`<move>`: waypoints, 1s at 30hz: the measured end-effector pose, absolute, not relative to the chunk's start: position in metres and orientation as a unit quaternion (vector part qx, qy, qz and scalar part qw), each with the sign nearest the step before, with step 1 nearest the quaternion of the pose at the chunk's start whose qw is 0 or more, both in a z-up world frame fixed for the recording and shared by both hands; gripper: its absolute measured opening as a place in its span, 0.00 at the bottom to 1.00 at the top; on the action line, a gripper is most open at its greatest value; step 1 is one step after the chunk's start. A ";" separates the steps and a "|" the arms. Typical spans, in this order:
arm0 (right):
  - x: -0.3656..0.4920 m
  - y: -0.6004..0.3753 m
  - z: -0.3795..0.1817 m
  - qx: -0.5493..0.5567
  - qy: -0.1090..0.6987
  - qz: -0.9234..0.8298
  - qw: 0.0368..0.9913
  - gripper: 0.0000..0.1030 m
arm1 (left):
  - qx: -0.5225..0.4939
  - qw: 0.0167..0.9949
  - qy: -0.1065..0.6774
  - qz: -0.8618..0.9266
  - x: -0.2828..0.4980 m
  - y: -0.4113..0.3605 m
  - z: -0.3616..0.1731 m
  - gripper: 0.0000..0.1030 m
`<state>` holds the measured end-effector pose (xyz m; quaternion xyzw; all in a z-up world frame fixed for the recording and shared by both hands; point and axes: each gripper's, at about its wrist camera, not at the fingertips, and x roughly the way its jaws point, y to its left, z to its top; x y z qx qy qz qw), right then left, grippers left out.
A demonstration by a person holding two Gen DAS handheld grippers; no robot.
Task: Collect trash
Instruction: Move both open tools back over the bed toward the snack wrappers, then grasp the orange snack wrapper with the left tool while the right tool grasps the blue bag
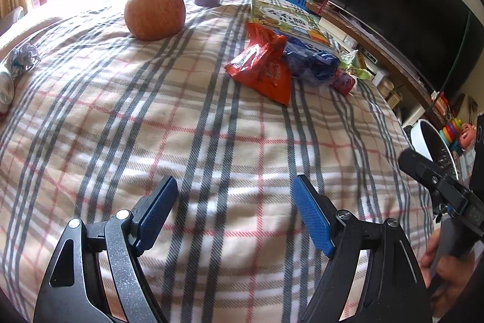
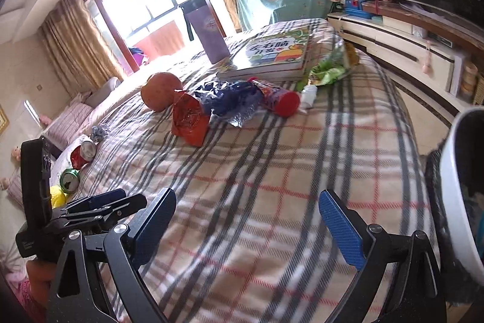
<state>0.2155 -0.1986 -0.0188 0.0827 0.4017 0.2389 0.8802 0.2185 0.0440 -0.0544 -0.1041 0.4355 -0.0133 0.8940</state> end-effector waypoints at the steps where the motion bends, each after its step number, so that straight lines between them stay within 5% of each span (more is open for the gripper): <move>1: 0.220 -0.196 -0.019 0.079 0.401 0.239 0.881 0.94 | -0.102 0.894 0.436 -0.013 0.220 0.044 -0.054 0.78; 13: 0.252 -0.169 -0.019 0.033 0.373 0.264 0.889 0.93 | -0.058 0.907 0.415 -0.026 0.261 0.048 -0.044 0.78; 21: 0.267 -0.173 -0.024 0.053 0.380 0.258 0.887 0.84 | -0.051 0.917 0.392 -0.048 0.307 0.040 -0.039 0.77; 24: 0.269 -0.174 -0.025 0.059 0.383 0.258 0.885 0.82 | -0.038 0.917 0.393 -0.053 0.324 0.034 -0.044 0.54; 25: 0.269 -0.175 -0.025 0.061 0.382 0.258 0.885 0.81 | -0.035 0.916 0.397 -0.056 0.327 0.032 -0.046 0.31; 30: 0.274 -0.172 -0.021 0.056 0.375 0.262 0.887 0.78 | -0.047 0.912 0.401 -0.072 0.321 0.037 -0.047 0.24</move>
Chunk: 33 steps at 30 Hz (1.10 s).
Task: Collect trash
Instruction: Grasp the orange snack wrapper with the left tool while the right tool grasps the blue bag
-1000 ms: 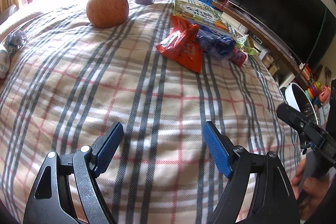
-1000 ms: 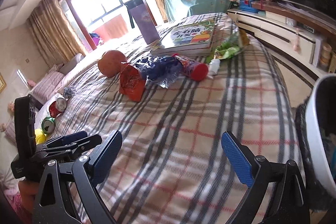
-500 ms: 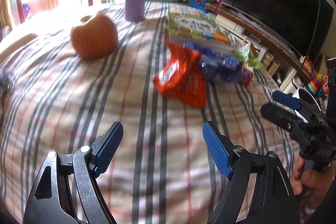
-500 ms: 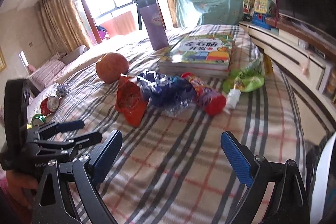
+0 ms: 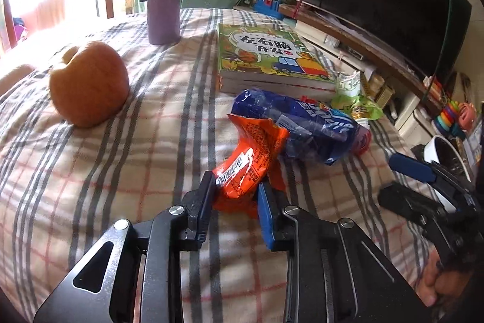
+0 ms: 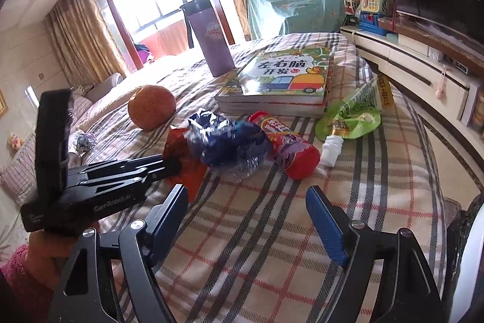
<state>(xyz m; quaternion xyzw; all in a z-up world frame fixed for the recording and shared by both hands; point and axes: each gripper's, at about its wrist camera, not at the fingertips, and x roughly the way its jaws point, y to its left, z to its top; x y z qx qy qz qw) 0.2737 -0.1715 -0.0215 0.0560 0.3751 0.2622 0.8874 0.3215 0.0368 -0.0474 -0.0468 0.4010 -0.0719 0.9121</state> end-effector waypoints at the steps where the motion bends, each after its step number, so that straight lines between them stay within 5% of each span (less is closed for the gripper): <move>1: 0.276 -0.169 -0.020 0.054 0.373 0.265 0.887 0.78 | -0.052 0.911 0.402 -0.072 0.318 0.040 -0.047 0.23; 15: 0.307 -0.114 -0.018 -0.014 0.355 0.273 0.894 0.78 | -0.140 0.910 0.387 -0.048 0.259 0.085 -0.056 0.22; 16: 0.311 -0.111 -0.022 -0.017 0.365 0.271 0.891 0.69 | -0.129 0.912 0.387 -0.046 0.260 0.081 -0.056 0.22; 17: 0.314 -0.109 -0.026 -0.019 0.377 0.268 0.886 0.49 | -0.123 0.913 0.386 -0.044 0.260 0.079 -0.055 0.22; 18: 0.317 -0.108 -0.031 -0.021 0.389 0.265 0.882 0.43 | -0.117 0.914 0.386 -0.044 0.260 0.078 -0.055 0.22; 24: 0.301 -0.117 -0.023 -0.005 0.379 0.267 0.886 0.26 | -0.123 0.914 0.385 -0.045 0.258 0.079 -0.054 0.22; 33: 0.247 -0.168 -0.012 0.092 0.384 0.268 0.879 0.19 | -0.116 0.917 0.381 -0.037 0.254 0.078 -0.052 0.22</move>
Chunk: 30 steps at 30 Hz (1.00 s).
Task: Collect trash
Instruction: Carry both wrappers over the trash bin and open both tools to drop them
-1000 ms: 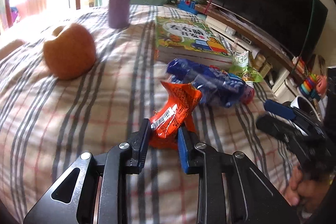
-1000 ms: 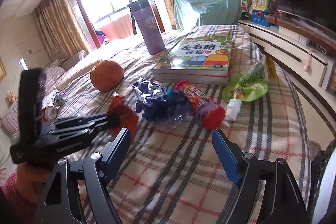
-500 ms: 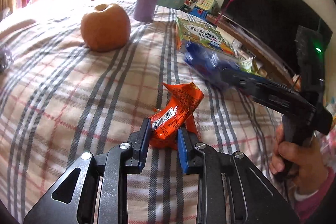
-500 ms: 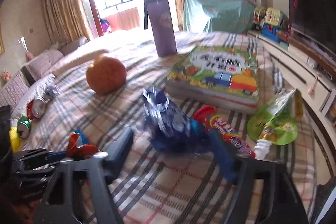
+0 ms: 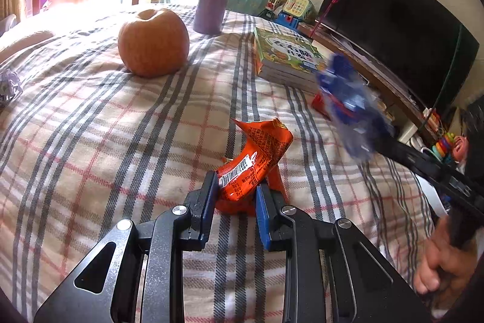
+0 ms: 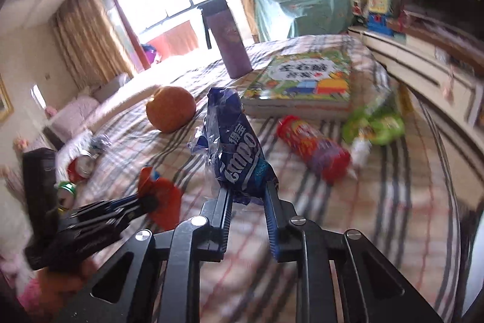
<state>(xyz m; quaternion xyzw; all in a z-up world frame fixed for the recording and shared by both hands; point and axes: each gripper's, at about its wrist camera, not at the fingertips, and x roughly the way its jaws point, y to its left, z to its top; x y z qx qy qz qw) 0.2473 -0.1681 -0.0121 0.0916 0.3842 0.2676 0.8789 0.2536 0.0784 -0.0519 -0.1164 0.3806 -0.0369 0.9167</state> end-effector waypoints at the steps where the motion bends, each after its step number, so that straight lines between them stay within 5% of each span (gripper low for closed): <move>1: 0.240 -0.175 -0.012 0.098 0.387 0.263 0.878 0.19 | -0.113 0.917 0.380 -0.034 0.252 0.077 -0.051 0.22; 30: 0.136 -0.284 -0.007 0.184 0.368 0.183 0.893 0.19 | -0.087 0.907 0.384 -0.149 0.188 -0.056 -0.010 0.22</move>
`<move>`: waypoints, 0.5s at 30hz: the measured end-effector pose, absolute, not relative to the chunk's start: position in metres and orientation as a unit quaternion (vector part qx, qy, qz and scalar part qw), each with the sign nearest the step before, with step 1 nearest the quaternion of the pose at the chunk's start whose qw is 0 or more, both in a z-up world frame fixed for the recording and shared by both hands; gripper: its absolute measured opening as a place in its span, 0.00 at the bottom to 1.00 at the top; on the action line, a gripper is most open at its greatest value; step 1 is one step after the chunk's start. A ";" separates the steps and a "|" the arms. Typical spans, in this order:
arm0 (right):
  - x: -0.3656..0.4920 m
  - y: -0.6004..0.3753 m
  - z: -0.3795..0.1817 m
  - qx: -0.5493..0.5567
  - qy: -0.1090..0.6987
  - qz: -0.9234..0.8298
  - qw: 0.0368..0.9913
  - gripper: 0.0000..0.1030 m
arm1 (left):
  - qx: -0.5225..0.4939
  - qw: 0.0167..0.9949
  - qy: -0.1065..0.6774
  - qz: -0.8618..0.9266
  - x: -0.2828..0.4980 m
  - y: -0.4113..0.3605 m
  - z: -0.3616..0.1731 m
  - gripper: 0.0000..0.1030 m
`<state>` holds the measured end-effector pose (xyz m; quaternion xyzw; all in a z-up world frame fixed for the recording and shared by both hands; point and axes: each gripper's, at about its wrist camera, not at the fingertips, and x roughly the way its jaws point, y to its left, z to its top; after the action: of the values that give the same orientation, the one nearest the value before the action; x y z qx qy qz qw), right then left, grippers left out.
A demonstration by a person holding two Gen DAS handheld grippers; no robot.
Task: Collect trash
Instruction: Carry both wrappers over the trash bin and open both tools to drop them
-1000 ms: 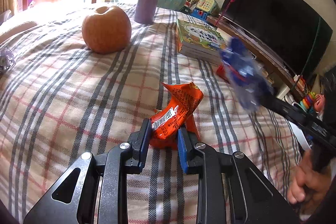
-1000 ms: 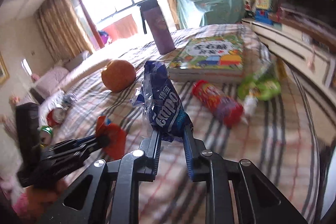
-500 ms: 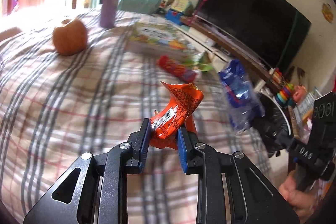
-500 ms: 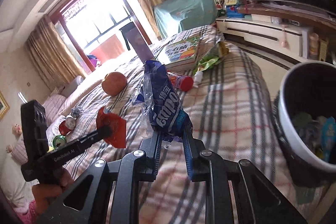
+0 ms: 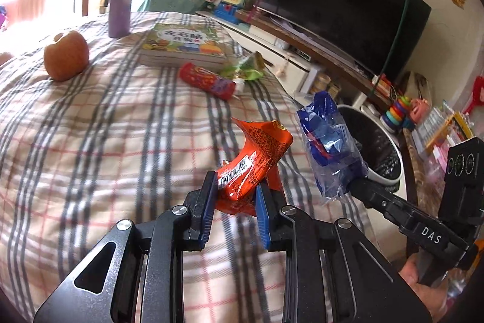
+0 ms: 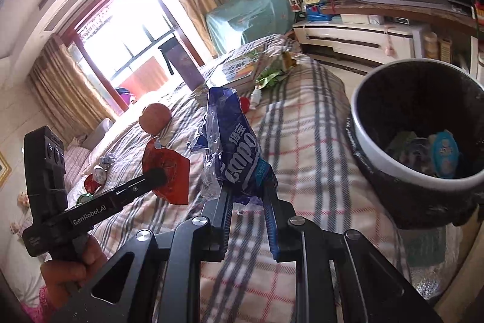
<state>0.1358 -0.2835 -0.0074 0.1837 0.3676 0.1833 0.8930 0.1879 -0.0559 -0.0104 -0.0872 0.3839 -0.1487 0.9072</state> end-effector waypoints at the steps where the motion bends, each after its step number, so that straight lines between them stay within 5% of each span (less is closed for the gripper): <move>1: 0.135 -0.287 -0.007 0.186 0.367 0.182 0.893 0.19 | -0.085 0.907 0.385 -0.151 0.188 -0.060 -0.010 0.22; 15: 0.121 -0.314 -0.001 0.200 0.348 0.155 0.903 0.19 | -0.057 0.904 0.386 -0.176 0.191 -0.098 -0.003 0.22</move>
<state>0.1213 -0.3137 -0.0010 0.2002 0.3479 0.1554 0.9026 0.1914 -0.0983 -0.0034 -0.0567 0.3857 -0.1761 0.9039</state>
